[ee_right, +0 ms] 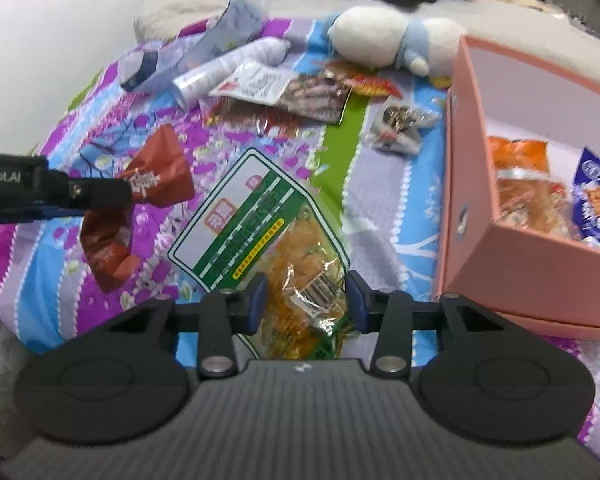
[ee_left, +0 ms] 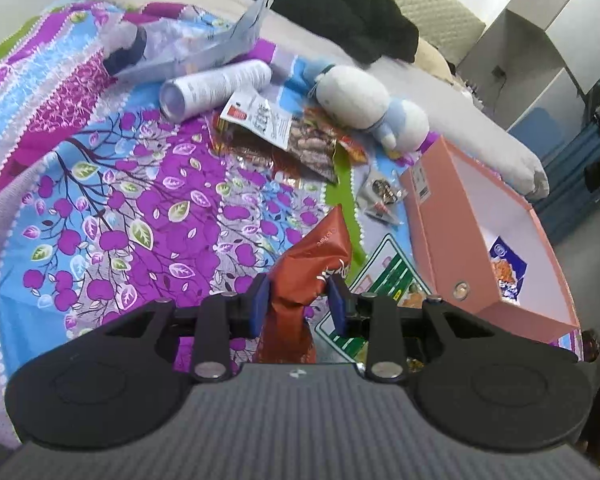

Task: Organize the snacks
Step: 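Carry the orange-red foil bag and green-labelled bag over the pink box with both grippers, then lower both bags into the pink box and open both grippers, then withdraw both grippers from the pink box toward the remaining snacks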

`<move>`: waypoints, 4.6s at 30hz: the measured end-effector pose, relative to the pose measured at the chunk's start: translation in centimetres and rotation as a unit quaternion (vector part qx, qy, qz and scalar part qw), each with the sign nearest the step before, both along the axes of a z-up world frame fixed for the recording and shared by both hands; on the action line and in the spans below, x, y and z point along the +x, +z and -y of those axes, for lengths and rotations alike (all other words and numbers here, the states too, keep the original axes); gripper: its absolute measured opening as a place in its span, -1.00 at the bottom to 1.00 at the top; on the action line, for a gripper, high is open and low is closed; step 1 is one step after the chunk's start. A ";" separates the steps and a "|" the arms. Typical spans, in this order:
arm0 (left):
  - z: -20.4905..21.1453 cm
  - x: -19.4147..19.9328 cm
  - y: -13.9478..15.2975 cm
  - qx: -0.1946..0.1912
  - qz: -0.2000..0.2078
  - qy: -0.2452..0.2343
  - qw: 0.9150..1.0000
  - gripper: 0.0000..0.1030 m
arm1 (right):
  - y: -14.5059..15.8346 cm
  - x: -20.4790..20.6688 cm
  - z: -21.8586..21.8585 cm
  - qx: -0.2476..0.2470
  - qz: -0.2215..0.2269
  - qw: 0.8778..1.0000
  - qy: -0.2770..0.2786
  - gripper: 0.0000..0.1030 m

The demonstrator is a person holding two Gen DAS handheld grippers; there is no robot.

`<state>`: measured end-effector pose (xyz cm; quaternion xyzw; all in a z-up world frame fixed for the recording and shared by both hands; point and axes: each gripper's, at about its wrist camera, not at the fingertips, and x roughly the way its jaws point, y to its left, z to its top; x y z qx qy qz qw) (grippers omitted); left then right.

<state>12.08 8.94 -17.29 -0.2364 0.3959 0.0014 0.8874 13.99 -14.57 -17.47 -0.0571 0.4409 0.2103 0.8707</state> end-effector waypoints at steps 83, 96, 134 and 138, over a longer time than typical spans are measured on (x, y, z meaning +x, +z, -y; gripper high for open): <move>23.0 23.8 1.1 -0.043 -0.006 -0.191 0.981 -0.23 | 2.9 13.7 22.2 -0.005 0.036 0.968 -0.248 0.07; 22.3 18.9 6.1 -0.018 0.052 -0.199 0.978 0.22 | 5.4 10.2 20.7 0.005 0.051 0.968 -0.247 0.25; 9.0 -5.8 11.2 -0.020 0.101 -0.101 0.990 0.22 | 11.6 -8.5 11.3 0.074 0.113 0.973 -0.185 0.25; 7.9 -6.0 10.2 -0.025 0.088 -0.087 0.992 0.22 | 10.6 -8.6 10.1 0.076 0.098 0.977 -0.172 0.25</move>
